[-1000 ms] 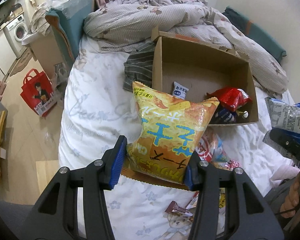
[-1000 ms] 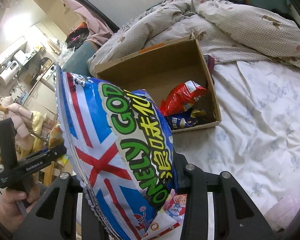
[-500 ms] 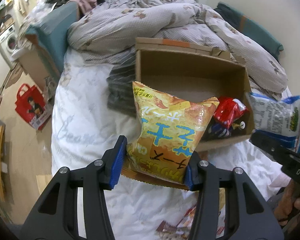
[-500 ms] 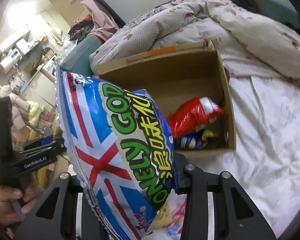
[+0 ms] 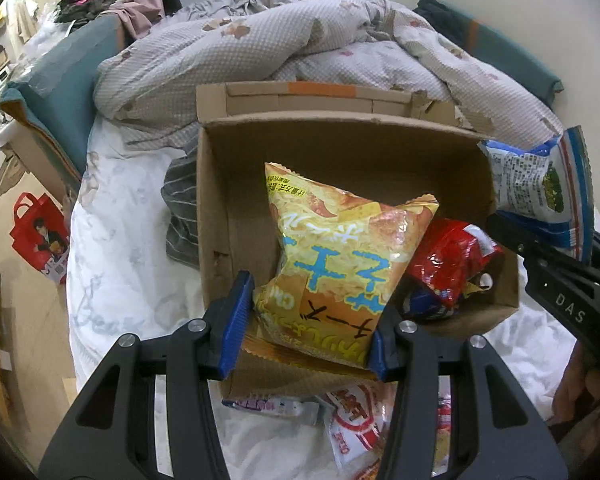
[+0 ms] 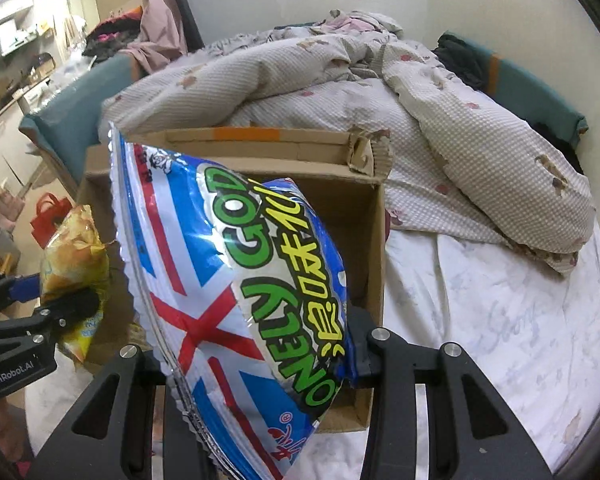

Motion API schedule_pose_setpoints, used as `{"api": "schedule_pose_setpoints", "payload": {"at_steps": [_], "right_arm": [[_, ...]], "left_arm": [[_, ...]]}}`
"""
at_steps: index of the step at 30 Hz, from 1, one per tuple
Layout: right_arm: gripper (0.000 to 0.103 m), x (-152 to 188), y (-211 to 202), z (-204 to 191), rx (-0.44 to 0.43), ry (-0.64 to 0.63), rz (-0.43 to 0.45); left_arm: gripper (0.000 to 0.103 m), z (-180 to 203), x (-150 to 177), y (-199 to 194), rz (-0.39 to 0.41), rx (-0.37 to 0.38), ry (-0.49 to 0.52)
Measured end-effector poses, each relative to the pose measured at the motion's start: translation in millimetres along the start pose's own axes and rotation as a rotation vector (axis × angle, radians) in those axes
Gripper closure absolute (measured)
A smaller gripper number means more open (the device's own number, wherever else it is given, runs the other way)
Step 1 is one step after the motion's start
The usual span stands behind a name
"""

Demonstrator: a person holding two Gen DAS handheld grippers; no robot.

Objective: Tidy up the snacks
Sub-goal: 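Lower the yellow bag and blue GO bag into the box and open both grippers, then withdraw both grippers from the box back toward the remaining snacks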

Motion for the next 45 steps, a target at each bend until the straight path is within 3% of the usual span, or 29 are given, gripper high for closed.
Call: {"api": "schedule_pose_setpoints", "payload": {"at_steps": [7,13,14,18,20,24,45], "right_arm": [[0.059,0,12,2,0.025,-0.005,-0.017],[0.056,-4,14,4,-0.087,0.059,-0.016],[0.051,-5,12,4,-0.107,0.065,-0.009],[0.017,-8,6,6,-0.168,0.108,0.022],[0.011,-9,3,8,-0.189,0.128,0.031],[0.010,-9,2,9,-0.213,0.148,0.032],[0.010,8,-12,-3,-0.214,0.103,-0.006]], "left_arm": [[0.057,-6,-2,10,-0.003,-0.013,-0.006],[0.056,-5,-5,11,0.005,-0.027,0.010],[0.056,-5,-6,12,0.005,-0.024,0.011],[0.055,-4,-7,12,0.007,-0.014,0.006],[0.054,-3,-6,12,0.001,0.008,0.003],[0.023,-1,-4,9,0.006,0.037,-0.007],[0.022,-15,12,-19,0.038,-0.015,-0.021]]}}
Point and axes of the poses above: each gripper's, at about its wrist camera, not at the fingertips, and y roughly the way its jaws point, z to its right, x to its underside, the point moved 7 cm from there along y, roughly the way its jaws point, and after that the axes turned 9 degrees about -z, right-handed, at the moved point
